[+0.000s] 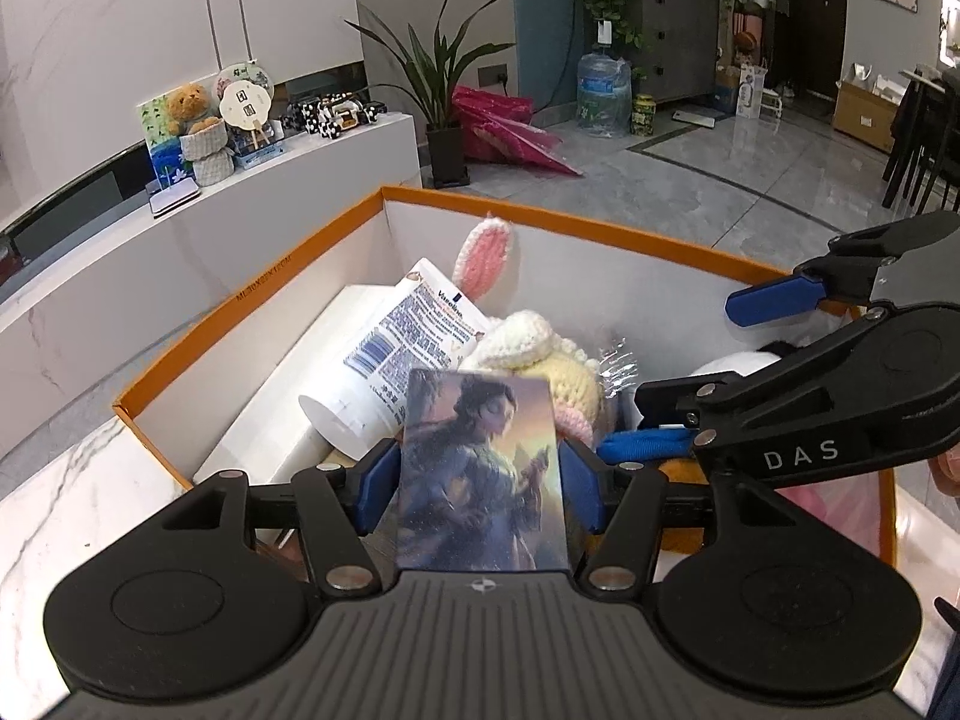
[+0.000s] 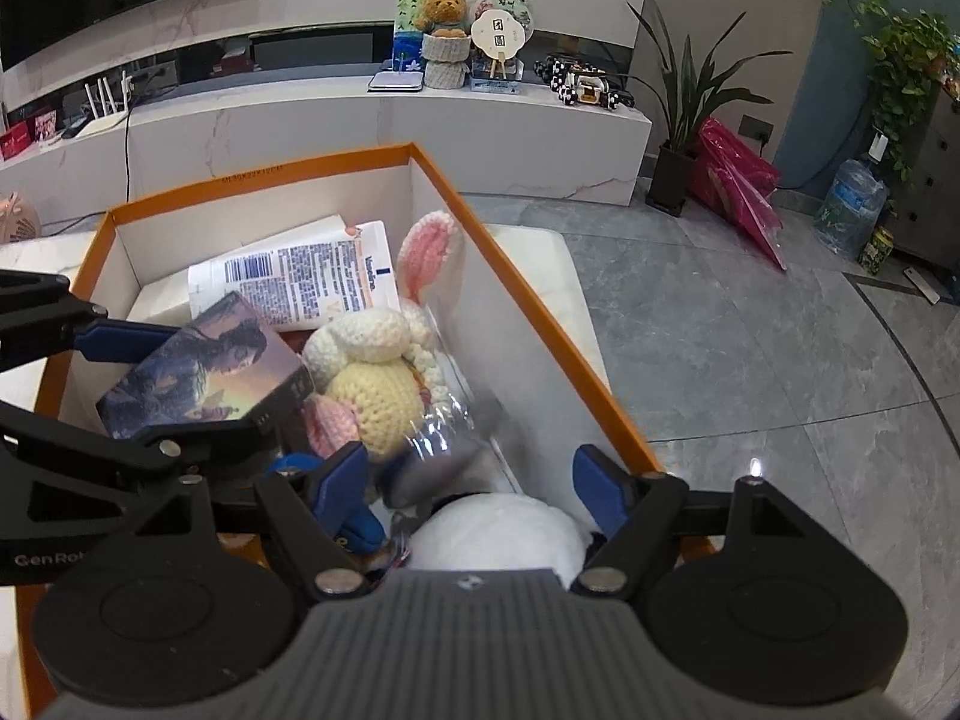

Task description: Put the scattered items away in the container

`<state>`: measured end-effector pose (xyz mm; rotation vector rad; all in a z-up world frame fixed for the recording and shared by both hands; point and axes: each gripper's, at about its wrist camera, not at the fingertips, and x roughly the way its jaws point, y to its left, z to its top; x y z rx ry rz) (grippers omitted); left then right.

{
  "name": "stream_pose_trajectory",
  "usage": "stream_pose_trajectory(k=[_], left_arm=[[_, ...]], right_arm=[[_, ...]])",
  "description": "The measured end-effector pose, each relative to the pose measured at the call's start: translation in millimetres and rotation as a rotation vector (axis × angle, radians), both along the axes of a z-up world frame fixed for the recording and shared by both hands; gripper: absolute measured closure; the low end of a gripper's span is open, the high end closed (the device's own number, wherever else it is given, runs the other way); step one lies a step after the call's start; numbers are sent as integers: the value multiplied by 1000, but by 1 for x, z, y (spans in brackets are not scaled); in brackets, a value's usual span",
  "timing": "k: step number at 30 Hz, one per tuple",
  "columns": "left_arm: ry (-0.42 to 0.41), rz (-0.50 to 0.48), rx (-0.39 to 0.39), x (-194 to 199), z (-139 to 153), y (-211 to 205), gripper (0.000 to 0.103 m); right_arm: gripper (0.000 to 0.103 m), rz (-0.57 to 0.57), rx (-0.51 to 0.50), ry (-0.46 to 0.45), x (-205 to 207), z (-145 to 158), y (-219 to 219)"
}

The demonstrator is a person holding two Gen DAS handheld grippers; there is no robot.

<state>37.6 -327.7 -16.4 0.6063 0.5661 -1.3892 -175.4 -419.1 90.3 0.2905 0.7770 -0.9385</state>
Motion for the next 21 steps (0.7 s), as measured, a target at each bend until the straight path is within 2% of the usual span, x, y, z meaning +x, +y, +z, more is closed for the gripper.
stream_pose_trajectory(k=[11, 13, 21], left_arm=[[5, 23, -59, 3, 26, 8, 21], [5, 24, -66, 3, 29, 10, 15], [11, 22, -98, 0, 42, 18, 15]], right_arm=[[24, -8, -41, -28, -2, 21, 7], [24, -11, -50, -30, -2, 24, 9], [21, -19, -72, -56, -9, 38, 21]])
